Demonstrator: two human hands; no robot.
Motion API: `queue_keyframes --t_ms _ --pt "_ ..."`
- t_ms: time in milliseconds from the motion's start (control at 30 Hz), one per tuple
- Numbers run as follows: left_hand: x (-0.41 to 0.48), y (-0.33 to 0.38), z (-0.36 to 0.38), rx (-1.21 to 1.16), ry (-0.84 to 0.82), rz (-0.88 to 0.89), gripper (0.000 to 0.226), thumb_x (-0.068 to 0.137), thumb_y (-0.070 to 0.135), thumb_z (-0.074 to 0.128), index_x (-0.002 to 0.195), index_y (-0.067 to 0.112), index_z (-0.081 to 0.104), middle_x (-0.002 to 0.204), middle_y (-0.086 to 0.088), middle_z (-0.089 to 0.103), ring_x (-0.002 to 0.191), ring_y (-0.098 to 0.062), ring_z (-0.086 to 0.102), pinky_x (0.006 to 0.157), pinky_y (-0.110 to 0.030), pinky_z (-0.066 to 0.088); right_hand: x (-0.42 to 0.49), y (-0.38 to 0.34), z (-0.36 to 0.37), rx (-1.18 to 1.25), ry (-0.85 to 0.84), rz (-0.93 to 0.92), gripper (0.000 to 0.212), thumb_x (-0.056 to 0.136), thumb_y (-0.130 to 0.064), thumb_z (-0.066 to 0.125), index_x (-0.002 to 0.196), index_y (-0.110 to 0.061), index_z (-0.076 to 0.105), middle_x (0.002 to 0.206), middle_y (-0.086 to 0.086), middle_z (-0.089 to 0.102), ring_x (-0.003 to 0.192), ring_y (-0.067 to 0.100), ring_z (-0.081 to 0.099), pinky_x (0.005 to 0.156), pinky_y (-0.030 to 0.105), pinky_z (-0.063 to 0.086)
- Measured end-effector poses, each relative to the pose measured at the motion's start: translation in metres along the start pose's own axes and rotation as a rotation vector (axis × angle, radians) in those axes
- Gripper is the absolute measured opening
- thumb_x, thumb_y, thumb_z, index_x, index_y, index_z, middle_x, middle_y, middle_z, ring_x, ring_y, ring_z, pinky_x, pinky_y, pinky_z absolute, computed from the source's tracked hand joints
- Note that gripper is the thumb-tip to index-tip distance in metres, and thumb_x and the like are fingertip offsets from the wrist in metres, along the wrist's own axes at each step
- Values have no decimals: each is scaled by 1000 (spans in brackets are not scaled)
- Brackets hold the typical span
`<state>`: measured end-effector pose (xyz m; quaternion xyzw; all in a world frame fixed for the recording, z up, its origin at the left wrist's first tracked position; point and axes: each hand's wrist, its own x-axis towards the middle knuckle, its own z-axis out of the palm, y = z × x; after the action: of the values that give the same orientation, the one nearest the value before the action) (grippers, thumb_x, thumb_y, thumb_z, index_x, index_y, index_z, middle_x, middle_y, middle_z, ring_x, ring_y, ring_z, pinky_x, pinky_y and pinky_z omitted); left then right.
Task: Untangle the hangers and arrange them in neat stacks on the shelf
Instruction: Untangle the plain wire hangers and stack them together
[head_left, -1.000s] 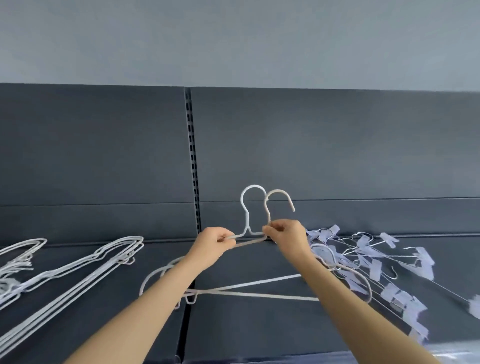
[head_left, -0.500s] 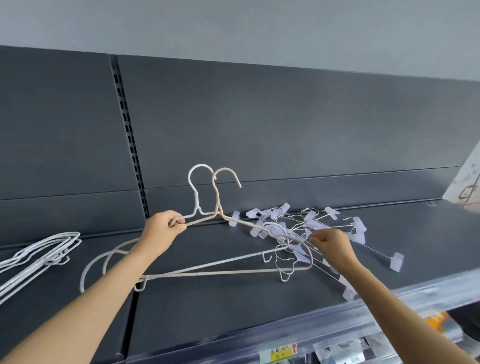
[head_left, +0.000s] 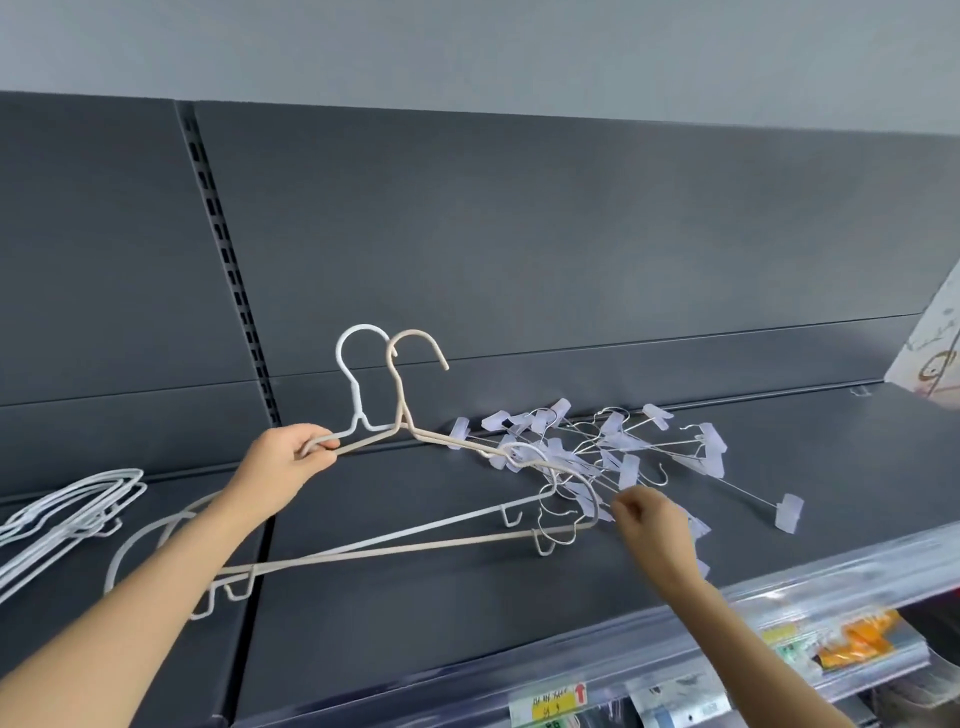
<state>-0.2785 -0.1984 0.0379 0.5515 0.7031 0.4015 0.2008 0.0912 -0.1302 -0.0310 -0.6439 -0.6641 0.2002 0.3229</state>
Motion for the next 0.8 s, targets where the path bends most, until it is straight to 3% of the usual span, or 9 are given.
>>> queue_keyframes --t_ms 100,200,300,400,500,633,800 --pt "-3 -5 -16 -23 -18 -11 29 81 -5 61 79 23 64 75 0 66 73 -13 59 73 -20 44 5 15 -1 -56 -52 25 12 83 -6 56 84 -12 66 85 6 62 79 24 57 70 30 39" --pt "-6 -5 -20 -33 -21 -26 25 82 -7 60 83 17 64 73 -2 65 69 -11 58 62 -7 45 5 20 5 -75 -165 -18 27 83 -3 56 107 -11 65 92 1 55 87 21 56 78 27 40" --pt "-8 -5 -20 -39 -30 -41 22 83 -6 58 85 15 65 71 -3 65 66 -9 58 59 -6 43 8 17 11 -87 -244 -68 37 83 -1 55 115 -17 63 97 2 52 94 19 54 84 26 39" --pt "-9 -5 -20 -42 -44 -44 20 83 -5 58 85 13 66 64 1 62 58 -2 56 57 -5 42 15 13 16 -148 -305 -131 35 84 -6 55 111 -26 66 91 1 48 94 19 47 81 26 37" --pt "-10 -4 -18 -43 -72 -53 22 83 -4 59 84 16 67 57 10 63 63 -6 56 64 -15 40 24 6 19 -282 -365 -184 20 87 -19 56 100 -16 71 86 2 48 93 25 54 78 32 45" --pt "-13 -8 -23 -38 -83 -58 19 83 -1 60 86 15 67 48 14 62 51 4 55 60 -10 39 35 2 18 -323 -369 -204 14 85 -18 60 90 -15 73 83 2 52 84 22 55 76 34 47" --pt "-16 -13 -28 -33 -74 -57 17 83 0 60 87 15 68 52 10 60 62 -9 54 65 -14 40 43 3 19 -341 -380 -223 14 85 -17 60 92 -17 72 90 2 55 95 23 58 84 35 48"
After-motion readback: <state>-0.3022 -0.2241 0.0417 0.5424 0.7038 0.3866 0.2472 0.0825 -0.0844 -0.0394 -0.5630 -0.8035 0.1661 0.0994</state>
